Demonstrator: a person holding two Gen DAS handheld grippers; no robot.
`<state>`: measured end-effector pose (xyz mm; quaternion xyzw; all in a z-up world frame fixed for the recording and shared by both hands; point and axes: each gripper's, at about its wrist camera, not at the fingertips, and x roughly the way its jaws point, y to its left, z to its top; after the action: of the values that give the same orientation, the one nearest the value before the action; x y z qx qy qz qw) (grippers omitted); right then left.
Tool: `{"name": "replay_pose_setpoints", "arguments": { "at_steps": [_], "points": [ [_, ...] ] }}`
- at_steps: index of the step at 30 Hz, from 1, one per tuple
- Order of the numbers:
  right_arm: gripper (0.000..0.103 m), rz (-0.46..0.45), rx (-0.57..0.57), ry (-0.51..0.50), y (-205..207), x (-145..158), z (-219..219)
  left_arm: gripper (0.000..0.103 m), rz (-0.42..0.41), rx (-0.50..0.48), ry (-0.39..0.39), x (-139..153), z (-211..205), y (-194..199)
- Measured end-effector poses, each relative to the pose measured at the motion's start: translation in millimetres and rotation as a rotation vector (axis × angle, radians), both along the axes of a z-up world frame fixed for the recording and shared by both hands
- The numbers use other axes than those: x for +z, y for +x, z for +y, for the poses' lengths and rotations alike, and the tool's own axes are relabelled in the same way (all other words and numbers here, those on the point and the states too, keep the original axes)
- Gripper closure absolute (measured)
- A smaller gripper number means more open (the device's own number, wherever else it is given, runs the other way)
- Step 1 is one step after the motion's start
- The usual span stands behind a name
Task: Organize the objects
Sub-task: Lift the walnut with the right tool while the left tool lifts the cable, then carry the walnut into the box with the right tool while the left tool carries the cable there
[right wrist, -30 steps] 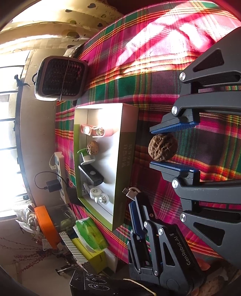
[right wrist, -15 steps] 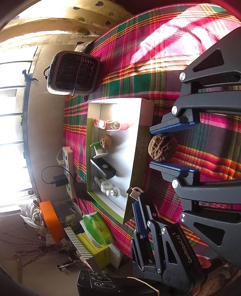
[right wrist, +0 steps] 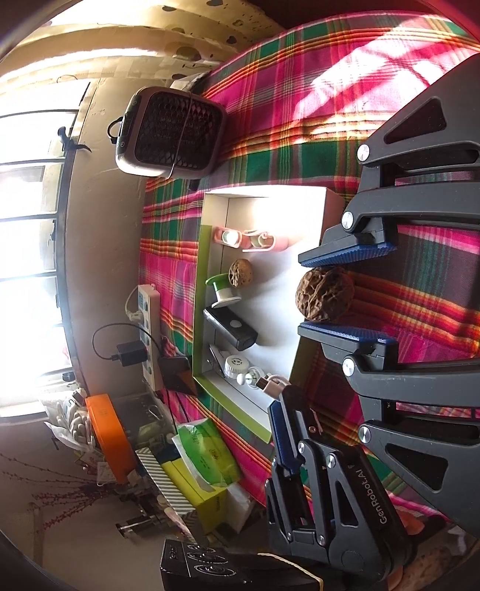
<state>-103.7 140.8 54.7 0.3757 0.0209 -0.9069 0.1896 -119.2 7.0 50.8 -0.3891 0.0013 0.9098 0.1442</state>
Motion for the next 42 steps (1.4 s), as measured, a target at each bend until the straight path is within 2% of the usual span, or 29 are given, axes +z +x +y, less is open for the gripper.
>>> {"name": "replay_pose_setpoints", "arguments": {
  "at_steps": [15,26,42],
  "points": [
    [0.071,-0.012,0.016,-0.002,-30.9,-2.3,-11.4,0.088,-0.014,0.045,0.005,-3.9,-12.4,-22.0],
    [0.071,-0.050,0.017,0.002,-58.0,-15.8,-13.9,0.088,-0.048,0.075,0.003,-16.2,-18.5,-41.6],
    [0.071,-0.080,0.014,0.005,-77.2,-26.8,-16.4,0.089,-0.091,0.071,-0.018,-32.2,-14.8,-59.3]
  ]
}}
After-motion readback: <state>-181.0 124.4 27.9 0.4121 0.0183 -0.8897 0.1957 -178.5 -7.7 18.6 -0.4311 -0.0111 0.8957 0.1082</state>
